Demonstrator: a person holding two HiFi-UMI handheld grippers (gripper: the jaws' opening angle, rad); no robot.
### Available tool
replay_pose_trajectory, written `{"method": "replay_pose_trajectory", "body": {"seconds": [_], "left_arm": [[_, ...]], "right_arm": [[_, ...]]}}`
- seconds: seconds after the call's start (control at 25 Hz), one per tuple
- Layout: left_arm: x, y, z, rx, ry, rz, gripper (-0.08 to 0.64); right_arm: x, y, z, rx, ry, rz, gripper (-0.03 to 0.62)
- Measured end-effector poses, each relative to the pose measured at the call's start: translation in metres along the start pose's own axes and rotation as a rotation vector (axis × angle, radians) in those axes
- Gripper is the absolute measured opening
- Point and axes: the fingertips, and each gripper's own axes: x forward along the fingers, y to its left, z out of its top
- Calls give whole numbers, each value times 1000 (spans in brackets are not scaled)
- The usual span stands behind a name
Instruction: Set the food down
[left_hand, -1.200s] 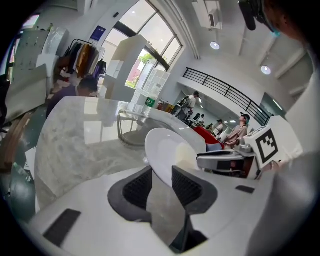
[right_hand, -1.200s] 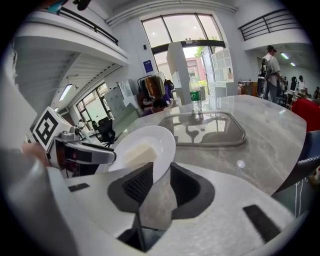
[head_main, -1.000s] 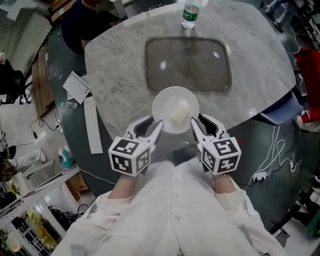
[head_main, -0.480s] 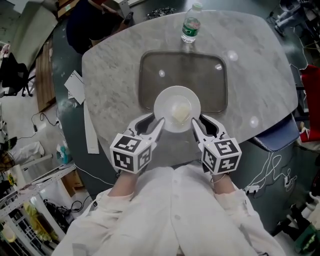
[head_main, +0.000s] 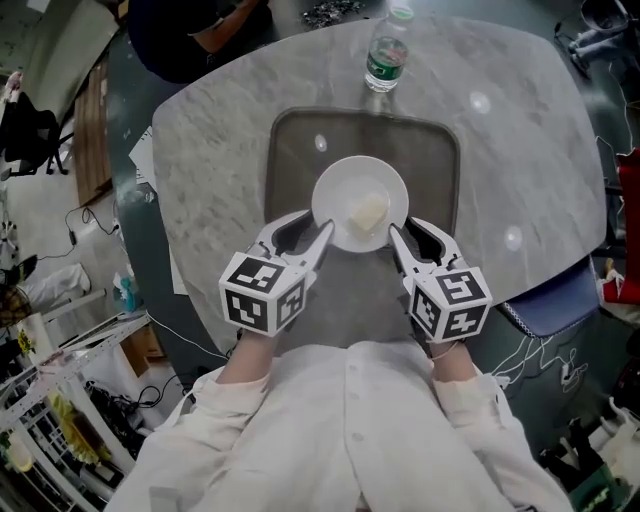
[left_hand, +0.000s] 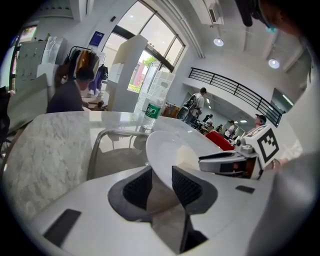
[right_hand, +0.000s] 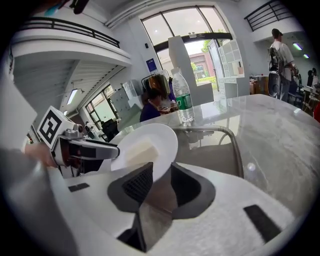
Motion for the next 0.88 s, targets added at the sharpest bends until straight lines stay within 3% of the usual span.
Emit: {"method": "replay_pose_trajectory", "body": {"seconds": [0.6,0.88], "left_arm": [[61,35,10,-52,45,6,130],[71,38,4,42,121,2,130]], "right_arm": [[59,-44,8,0,97,14,95],[66,-49,4,-29,132,-6,95]]}}
